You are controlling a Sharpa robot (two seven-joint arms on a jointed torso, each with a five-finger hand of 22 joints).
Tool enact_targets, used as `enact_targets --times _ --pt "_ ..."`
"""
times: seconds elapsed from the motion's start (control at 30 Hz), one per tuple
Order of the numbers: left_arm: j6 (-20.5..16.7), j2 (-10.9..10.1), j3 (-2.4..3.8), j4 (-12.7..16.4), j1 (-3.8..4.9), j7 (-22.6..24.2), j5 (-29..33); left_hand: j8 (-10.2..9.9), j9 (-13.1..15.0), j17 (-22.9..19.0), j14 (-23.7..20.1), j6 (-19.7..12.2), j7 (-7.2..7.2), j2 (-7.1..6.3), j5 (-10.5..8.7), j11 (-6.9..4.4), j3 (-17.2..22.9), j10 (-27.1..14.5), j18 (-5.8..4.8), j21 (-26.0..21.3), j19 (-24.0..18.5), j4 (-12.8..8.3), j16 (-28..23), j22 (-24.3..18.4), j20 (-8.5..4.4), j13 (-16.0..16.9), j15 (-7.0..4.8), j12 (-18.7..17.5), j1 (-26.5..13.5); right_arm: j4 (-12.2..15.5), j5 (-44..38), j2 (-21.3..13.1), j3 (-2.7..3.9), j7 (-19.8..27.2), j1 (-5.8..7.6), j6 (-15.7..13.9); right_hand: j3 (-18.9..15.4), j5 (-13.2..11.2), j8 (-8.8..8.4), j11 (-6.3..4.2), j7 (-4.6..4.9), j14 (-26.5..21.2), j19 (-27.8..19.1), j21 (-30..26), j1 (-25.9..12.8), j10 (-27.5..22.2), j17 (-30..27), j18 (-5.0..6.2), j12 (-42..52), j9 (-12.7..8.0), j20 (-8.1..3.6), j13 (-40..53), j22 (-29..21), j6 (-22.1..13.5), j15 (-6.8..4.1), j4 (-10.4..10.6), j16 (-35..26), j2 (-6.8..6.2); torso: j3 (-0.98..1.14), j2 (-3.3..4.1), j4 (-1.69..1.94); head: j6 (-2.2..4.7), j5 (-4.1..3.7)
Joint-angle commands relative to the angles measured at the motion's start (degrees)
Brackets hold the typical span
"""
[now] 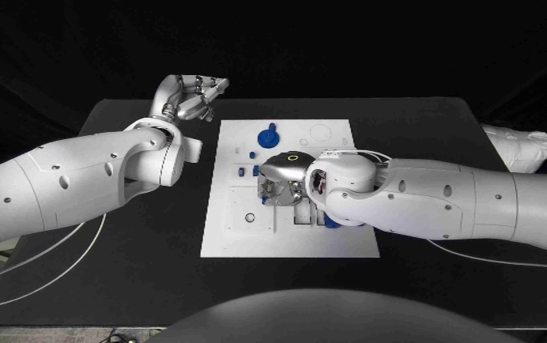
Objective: Assemble the parts on the task board
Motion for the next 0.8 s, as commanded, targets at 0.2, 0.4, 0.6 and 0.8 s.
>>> enact_targets --times 0.2,0.4,0.6,0.8 --pt "0.79 0.14 0.04 0.06 0.05 0.69 -0.22 0.23 0.04 -0.05 0.22 -0.43 -0.16 0.41 0.39 -0.1 -0.2 -0.17 0.18 -0.21 0.4 0.06 -0.32 -0.08 -0.03 0.05 0.1 0.31 -0.01 0.04 -0.46 -0.13 -0.07 -0.37 -0.08 1.19 -1.05 -0.58 -0.76 1.1 0.74 6.08 5.99 0.26 -1.61 -3.54 15.09 -0.39 -0.34 -1.52 0.86 -0.05 15.09 -5.59 1.29 0.61 0.23 -1.42 -0.01 -0.02 0.0 0.01 -0.04" --pt "0.78 0.15 0.04 0.05 0.05 0.71 -0.22 0.23 0.04 -0.05 0.22 -0.43 -0.16 0.41 0.39 -0.1 -0.2 -0.17 0.18 -0.21 0.4 0.06 -0.32 -0.08 -0.03 0.05 0.1 0.31 -0.01 0.13 -0.49 -0.26 -0.07 -0.52 -0.08 0.21 -2.83 -0.9 -0.66 2.23 1.13 6.08 5.99 0.26 -3.23 -6.82 15.09 -0.39 -0.26 -3.02 1.96 0.02 15.09 -11.58 2.27 1.01 0.23 -3.04 0.0 0.02 0.0 0.01 -0.01" --pt "0.79 0.16 0.04 0.05 0.05 0.73 -0.22 0.23 0.04 -0.05 0.22 -0.43 -0.16 0.41 0.39 -0.1 -0.2 -0.17 0.18 -0.21 0.4 0.06 -0.32 -0.08 -0.03 0.05 0.1 0.31 -0.01 0.22 -0.48 -0.37 -0.08 -0.52 -0.08 -0.47 -3.38 -0.94 -0.59 2.32 1.65 6.08 5.99 0.26 -3.52 -7.4 15.09 -0.39 -0.22 -3.08 2.13 0.04 15.09 -11.95 2.35 1.01 0.23 -3.12 0.01 -0.01 -0.01 0.01 0.0" --pt "0.81 0.16 0.04 0.05 0.05 0.74 -0.22 0.23 0.04 -0.05 0.22 -0.43 -0.16 0.41 0.39 -0.1 -0.2 -0.17 0.18 -0.21 0.4 0.06 -0.32 -0.08 -0.03 0.05 0.1 0.31 -0.01 0.37 -0.21 -0.51 -0.08 -0.29 -0.08 -1.11 -3.71 -0.95 -0.45 2.34 2.08 6.08 5.99 0.26 -3.58 -7.66 15.09 -0.39 -0.18 -3.04 2.22 0.06 15.09 -11.86 2.39 0.93 0.23 -3.12 0.01 -0.01 -0.02 0.01 0.0"
